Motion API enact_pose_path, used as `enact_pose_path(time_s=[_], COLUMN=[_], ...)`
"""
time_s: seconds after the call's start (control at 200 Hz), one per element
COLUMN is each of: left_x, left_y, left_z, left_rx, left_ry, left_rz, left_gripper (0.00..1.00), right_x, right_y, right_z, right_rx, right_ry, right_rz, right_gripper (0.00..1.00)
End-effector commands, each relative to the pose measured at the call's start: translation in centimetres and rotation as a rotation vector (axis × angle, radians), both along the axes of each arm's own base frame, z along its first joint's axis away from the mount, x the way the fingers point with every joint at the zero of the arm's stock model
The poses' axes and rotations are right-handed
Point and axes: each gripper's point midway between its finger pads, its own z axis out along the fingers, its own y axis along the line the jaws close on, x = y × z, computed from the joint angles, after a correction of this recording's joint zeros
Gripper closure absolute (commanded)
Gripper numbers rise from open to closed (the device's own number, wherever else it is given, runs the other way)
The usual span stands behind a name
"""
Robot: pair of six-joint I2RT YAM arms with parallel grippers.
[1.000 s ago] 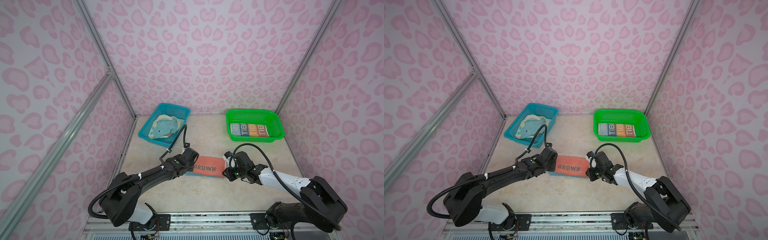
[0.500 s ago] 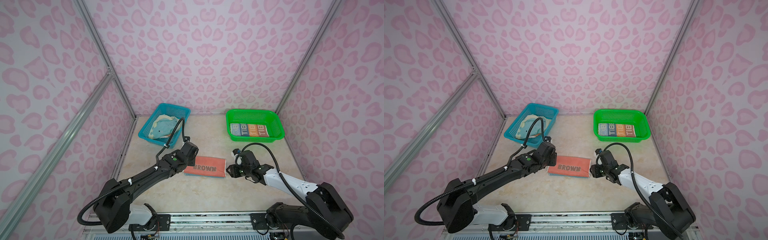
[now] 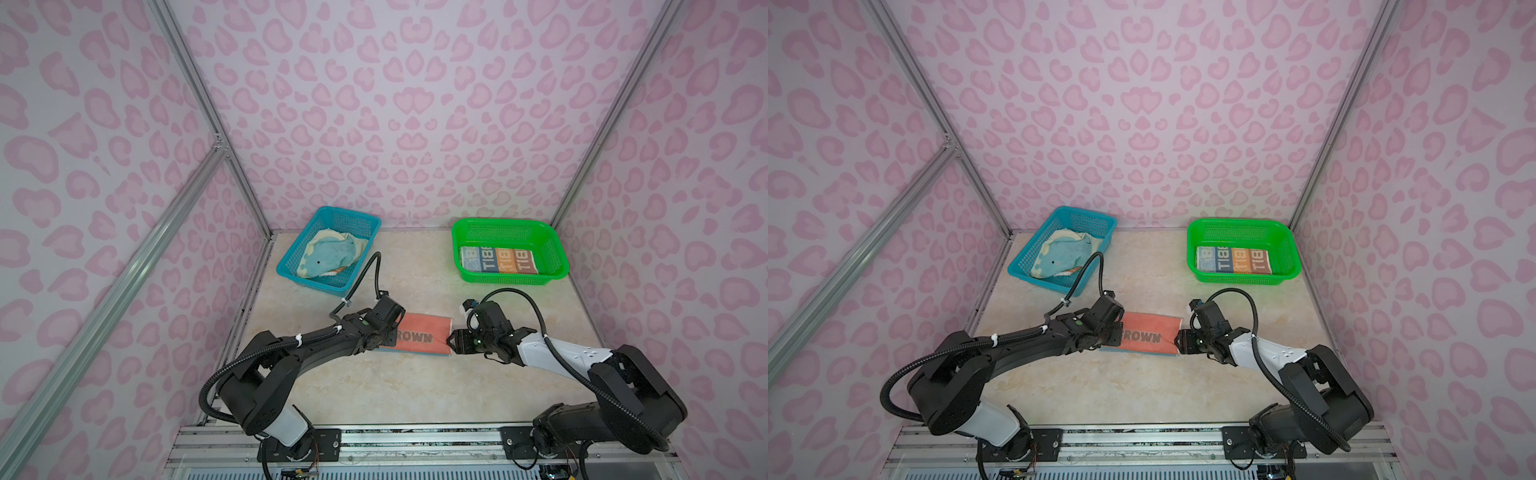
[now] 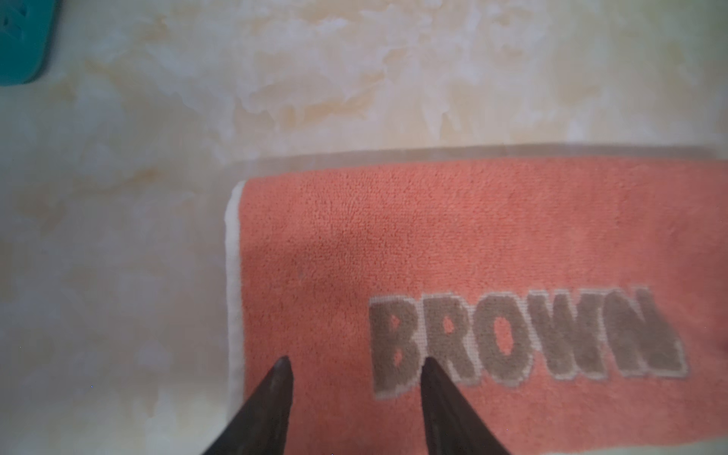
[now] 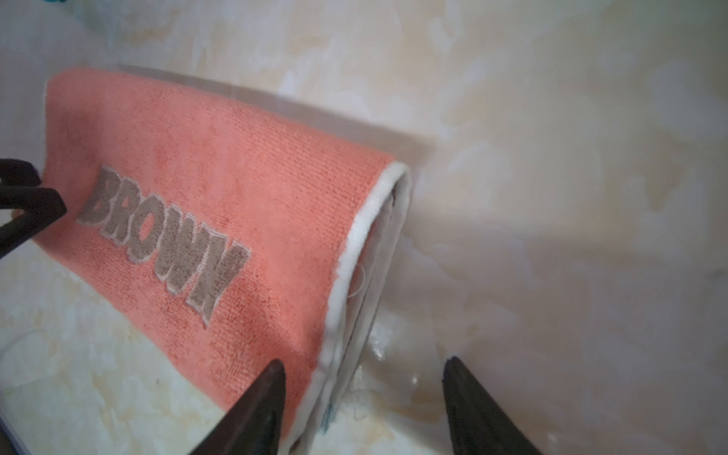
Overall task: Fold and stack the towels
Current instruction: 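Release the fold and move both grippers to the folded edge nearest the robot, then grasp the folded BROWN towel with the right gripper and lift it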
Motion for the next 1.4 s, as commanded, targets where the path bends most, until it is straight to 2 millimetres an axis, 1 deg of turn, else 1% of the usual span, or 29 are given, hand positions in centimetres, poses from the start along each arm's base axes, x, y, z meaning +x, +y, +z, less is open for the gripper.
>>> enact_pose_path(time_s=[0.0, 0.17, 0.295, 0.425, 0.615, 0.725, 0.805, 0.86, 0.915, 0.925, 0.945, 0.985, 1.135, 1.24, 1.295, 1.32, 1.345, 1.35, 1.36, 1.395], left_x=[0.3, 0.1, 0.0, -0.1, -0.2, -0.1, -0.1, -0.1, -0.1, -0.1, -0.1, 0.0, 0.3, 0.7, 1.0, 1.1, 1.2, 1.3, 1.3, 1.5], left_y=[-0.4, -0.2, -0.2, -0.4, -0.5, -0.6, -0.7, -0.7, -0.7, -0.7, -0.7, -0.7, -0.7, -0.8, -0.7, -0.6, -0.5, -0.5, -0.5, -0.4], left_z=[-0.7, -1.7, -2.3, -2.7, -3.0, -3.2, -3.3, -3.3, -3.4, -3.4, -3.3, -3.4, -2.8, -1.8, -1.1, -0.8, -0.5, -0.3, -0.1, 0.4], left_rx=[-0.019, 0.005, 0.011, 0.007, 0.008, 0.007, 0.006, 0.007, 0.010, 0.009, 0.008, 0.011, 0.010, 0.003, 0.010, 0.013, 0.016, 0.014, 0.013, 0.010], left_ry=[-0.003, 0.020, 0.032, 0.043, 0.053, 0.058, 0.060, 0.062, 0.061, 0.060, 0.059, 0.057, 0.040, 0.020, 0.003, -0.002, -0.007, -0.010, -0.014, -0.029], left_rz=[0.006, 0.003, 0.003, 0.003, 0.000, -0.003, -0.007, -0.009, -0.009, -0.009, -0.009, -0.006, -0.003, -0.005, -0.002, 0.002, 0.004, 0.004, 0.006, 0.011], left_gripper=[0.45, 0.46, 0.46, 0.46, 0.47, 0.47, 0.47, 0.47, 0.47, 0.47, 0.46, 0.46, 0.44, 0.34, 0.25, 0.15, 0.01, 0.00, 0.02, 0.02], right_x=[0.2, 0.5, 0.5, 0.6, 0.7, 1.0, 1.3, 1.7, 2.2, 2.2, 2.4, 2.7, 4.6, 6.2, 6.9, 7.2, 7.7, 7.8, 8.0, 8.5], right_y=[0.2, 0.0, 0.5, 1.2, 2.0, 2.8, 3.5, 4.1, 4.8, 4.8, 5.0, 5.3, 5.6, 5.6, 5.6, 5.5, 5.6, 5.6, 5.6, 5.6], right_z=[0.0, -0.3, -0.5, -0.7, -1.9, -2.9, -3.6, -3.8, -3.8, -3.8, -3.6, -3.4, -1.7, -0.2, 0.6, 0.9, 1.4, 1.5, 1.7, 2.1], right_rx=[0.013, 0.015, 0.040, 0.071, 0.093, 0.122, 0.148, 0.172, 0.204, 0.206, 0.215, 0.221, 0.174, 0.108, 0.072, 0.061, 0.046, 0.044, 0.037, 0.017], right_ry=[-0.001, 0.007, 0.016, 0.028, 0.065, 0.091, 0.108, 0.108, 0.100, 0.100, 0.094, 0.085, 0.020, -0.033, -0.059, -0.069, -0.082, -0.087, -0.091, -0.106], right_rz=[-0.005, -0.017, -0.010, 0.000, 0.006, 0.013, 0.021, 0.025, 0.032, 0.033, 0.033, 0.036, 0.062, 0.090, 0.106, 0.110, 0.120, 0.119, 0.122, 0.131], right_gripper=[0.36, 0.35, 0.35, 0.43, 0.53, 0.62, 0.70, 0.74, 0.85, 0.85, 0.91, 1.00, 1.00, 1.00, 1.00, 1.00, 1.00, 1.00, 1.00, 1.00])
